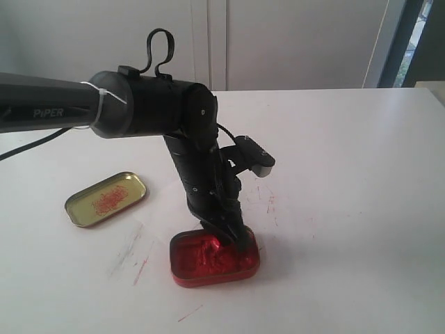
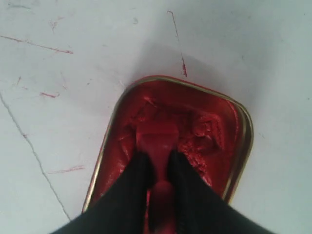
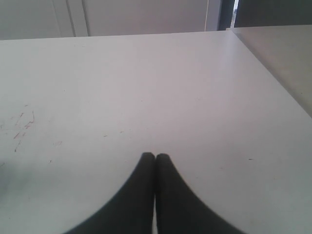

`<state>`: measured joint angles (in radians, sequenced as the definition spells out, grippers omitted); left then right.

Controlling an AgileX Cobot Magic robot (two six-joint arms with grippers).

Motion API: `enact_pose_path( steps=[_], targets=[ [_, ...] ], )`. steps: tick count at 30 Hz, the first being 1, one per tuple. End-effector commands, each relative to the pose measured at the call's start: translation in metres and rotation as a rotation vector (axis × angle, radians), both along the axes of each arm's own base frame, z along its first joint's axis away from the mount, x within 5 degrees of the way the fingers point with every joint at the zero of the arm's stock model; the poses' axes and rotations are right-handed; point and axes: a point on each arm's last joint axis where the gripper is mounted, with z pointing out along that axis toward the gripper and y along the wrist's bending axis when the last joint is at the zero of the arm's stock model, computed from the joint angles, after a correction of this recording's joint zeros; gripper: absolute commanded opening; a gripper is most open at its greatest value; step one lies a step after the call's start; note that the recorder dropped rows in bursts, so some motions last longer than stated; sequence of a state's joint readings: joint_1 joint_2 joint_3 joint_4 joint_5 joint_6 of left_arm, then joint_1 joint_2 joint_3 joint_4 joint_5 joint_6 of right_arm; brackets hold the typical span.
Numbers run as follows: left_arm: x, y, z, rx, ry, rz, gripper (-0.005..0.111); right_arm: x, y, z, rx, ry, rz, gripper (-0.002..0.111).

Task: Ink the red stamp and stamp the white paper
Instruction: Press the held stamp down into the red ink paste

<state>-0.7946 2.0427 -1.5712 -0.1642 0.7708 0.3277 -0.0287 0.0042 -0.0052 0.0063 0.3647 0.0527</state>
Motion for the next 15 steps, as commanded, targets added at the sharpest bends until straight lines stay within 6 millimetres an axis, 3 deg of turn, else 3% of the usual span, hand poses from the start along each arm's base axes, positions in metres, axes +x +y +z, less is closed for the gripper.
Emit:
enact_pose_path(
  steps=[1,15],
  targets=[
    [-0.005,-0.002,-0.004,0.015,0.028,0.003,0.000,0.000,0.000,0.000,-0.004,-0.012,0.000,0.000],
    [-0.005,-0.002,-0.026,0.069,0.084,0.001,0.000,0.000,0.000,0.000,-0.004,-0.012,0.000,0.000]
  ],
)
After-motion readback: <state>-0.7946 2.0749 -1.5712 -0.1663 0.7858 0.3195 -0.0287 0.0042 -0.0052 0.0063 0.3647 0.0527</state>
